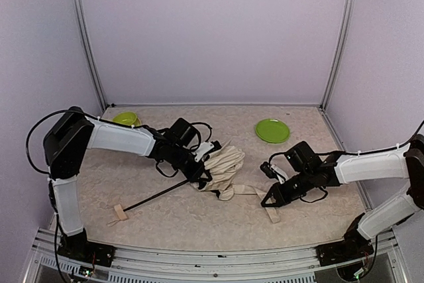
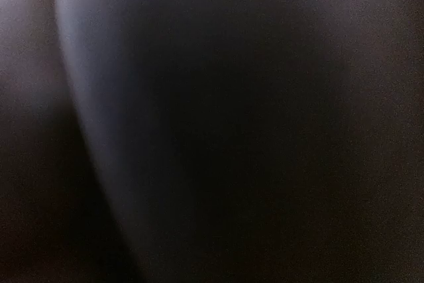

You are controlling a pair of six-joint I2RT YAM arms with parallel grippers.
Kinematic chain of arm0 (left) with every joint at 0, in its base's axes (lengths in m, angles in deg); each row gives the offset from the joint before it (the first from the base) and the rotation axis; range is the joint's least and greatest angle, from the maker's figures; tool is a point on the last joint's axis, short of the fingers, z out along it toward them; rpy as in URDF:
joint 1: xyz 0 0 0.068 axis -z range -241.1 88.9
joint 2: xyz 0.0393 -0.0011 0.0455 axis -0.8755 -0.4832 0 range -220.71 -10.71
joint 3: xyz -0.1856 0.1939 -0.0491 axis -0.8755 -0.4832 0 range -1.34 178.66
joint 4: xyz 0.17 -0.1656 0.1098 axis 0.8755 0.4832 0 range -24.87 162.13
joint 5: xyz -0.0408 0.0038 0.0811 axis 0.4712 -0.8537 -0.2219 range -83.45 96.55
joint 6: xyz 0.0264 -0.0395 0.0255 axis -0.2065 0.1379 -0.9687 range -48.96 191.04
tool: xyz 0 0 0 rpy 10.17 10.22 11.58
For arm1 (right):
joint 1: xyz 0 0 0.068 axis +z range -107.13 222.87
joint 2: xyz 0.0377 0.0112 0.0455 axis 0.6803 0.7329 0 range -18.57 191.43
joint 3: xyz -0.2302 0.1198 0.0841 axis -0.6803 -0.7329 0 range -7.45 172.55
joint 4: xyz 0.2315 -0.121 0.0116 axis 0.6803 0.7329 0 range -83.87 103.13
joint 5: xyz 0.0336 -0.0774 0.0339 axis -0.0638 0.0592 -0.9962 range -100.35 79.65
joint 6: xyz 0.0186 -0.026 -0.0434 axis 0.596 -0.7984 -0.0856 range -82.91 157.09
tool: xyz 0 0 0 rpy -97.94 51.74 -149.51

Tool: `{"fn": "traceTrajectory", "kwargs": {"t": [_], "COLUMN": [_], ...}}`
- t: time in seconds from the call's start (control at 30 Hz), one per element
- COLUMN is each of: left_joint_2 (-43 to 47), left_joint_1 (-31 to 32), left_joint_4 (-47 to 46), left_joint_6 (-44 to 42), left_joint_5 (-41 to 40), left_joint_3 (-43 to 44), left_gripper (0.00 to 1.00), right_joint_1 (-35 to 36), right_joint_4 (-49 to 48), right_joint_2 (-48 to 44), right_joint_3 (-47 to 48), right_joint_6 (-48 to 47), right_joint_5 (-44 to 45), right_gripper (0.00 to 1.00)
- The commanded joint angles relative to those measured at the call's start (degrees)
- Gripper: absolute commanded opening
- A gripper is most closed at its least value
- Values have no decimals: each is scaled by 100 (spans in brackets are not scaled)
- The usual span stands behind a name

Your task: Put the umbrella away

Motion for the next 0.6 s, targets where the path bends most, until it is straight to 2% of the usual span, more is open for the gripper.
{"fn": "traceTrajectory", "kwargs": {"t": [0.0,0.17,0.3,0.43,0.5,0.57], "left_joint_2": [1382,2337,2745,2493,2188,1796], "left_joint_1": [-223,-12,267,685,891,1113], "left_joint_4": [-502,-151,587,1642,1902,1971], "left_joint_6": [105,-382,-1221,-2151,-2332,-2368], "left_joint_5": [1045,1835,2544,2623,2191,1383], "left_joint_3": [40,13,-85,188,297,315], "left_gripper": [0,0,0,0,0,0], "right_joint_1": [-101,-410,-1207,-1774,-1733,-1630], "right_joint_4": [258,152,-118,-182,190,717], "right_joint_2": [80,532,1018,1821,2296,2700], "right_joint_3": [112,506,1264,3384,4900,6343], "right_joint_6": [-152,-676,-1679,-2661,-2962,-3149], "right_joint_5": [369,871,1503,1859,1680,1589], "right_gripper": [0,0,0,0,0,0]}}
